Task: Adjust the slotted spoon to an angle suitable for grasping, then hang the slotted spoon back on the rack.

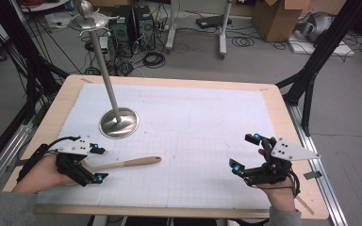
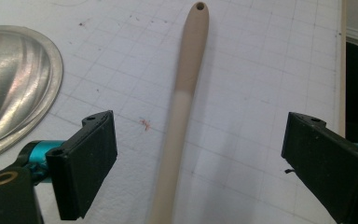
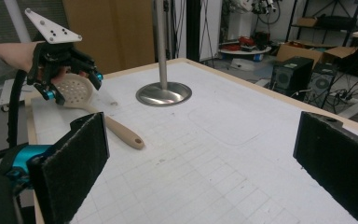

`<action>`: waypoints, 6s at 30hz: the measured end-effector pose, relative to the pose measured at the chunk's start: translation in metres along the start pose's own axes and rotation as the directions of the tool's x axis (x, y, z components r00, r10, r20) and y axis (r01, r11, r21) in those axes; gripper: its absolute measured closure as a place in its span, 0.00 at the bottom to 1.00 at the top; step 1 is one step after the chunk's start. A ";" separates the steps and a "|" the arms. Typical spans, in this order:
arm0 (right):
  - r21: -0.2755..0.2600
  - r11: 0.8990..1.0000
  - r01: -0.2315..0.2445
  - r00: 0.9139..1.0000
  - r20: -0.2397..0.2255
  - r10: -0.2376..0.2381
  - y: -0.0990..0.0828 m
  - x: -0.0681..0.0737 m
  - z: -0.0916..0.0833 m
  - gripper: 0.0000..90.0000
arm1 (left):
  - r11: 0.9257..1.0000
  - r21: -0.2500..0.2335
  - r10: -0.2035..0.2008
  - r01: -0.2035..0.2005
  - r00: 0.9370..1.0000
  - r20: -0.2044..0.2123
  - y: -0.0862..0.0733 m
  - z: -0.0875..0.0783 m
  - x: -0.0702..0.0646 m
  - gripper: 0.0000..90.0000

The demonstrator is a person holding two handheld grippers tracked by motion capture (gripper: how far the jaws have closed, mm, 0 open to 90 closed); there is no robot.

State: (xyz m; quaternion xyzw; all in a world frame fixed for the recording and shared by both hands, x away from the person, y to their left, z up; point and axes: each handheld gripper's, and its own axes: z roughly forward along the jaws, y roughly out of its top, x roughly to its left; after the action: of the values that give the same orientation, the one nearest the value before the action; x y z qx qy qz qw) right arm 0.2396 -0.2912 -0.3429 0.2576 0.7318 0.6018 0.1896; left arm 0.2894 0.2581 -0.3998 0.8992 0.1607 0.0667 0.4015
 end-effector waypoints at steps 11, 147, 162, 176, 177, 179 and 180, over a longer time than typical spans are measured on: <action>0.003 1.000 0.001 1.000 -0.008 0.000 0.000 0.000 0.002 0.02 | 0.999 0.051 0.016 -0.015 1.000 -0.007 -0.002 0.001 0.000 0.16; 0.033 0.999 0.015 0.997 -0.075 -0.012 0.002 -0.004 0.026 0.03 | 0.951 -0.243 -0.261 0.193 0.921 -0.290 -0.010 -0.116 0.017 0.86; 0.034 0.999 0.002 0.997 -0.072 0.000 0.002 -0.004 0.024 0.03 | 0.926 -0.330 -0.288 0.183 0.907 -0.307 0.000 -0.146 0.019 0.86; 0.038 0.999 0.000 0.997 -0.073 0.003 0.001 -0.004 0.024 0.03 | 0.890 -0.413 -0.330 0.191 0.896 -0.298 0.010 -0.172 0.023 0.86; 0.038 0.999 0.002 0.997 -0.074 0.001 0.001 -0.004 0.024 0.03 | 0.892 -0.410 -0.330 0.192 0.895 -0.300 0.009 -0.172 0.024 0.86; 0.038 0.999 0.002 0.997 -0.073 0.000 0.001 -0.004 0.024 0.03 | 0.893 -0.407 -0.331 0.192 0.893 -0.306 0.009 -0.172 0.025 0.86; 0.036 0.999 0.005 0.997 -0.074 -0.003 0.001 -0.005 0.024 0.03 | 0.893 -0.407 -0.331 0.192 0.892 -0.306 0.009 -0.172 0.026 0.86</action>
State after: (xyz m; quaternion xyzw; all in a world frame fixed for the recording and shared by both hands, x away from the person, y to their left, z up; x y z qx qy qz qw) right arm 0.2574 -0.2750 -0.3466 0.2373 0.7497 0.5970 0.1590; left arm 0.2730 0.3821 -0.2781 0.7490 0.3394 0.2069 0.5301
